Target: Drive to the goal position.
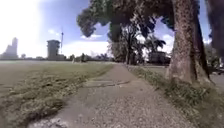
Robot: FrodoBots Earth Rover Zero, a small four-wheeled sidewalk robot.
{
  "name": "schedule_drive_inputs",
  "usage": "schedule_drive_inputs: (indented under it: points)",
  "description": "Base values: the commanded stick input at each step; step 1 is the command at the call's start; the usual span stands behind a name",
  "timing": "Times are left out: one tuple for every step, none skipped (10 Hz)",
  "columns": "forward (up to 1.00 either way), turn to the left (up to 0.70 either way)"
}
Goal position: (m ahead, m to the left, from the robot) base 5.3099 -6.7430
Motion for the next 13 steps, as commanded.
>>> schedule_drive_inputs:
  points:
    - [1.0,0.0]
    - [1.0,0.0]
    - [1.0,0.0]
    - [1.0,0.0]
    - [1.0,0.0]
    - [1.0,0.0]
    - [1.0,0.0]
    - [1.0,0.0]
    - [1.0,0.0]
    - [1.0,0.0]
    - [1.0,0.0]
    - [1.0,-0.02]
    - [1.0,-0.2]
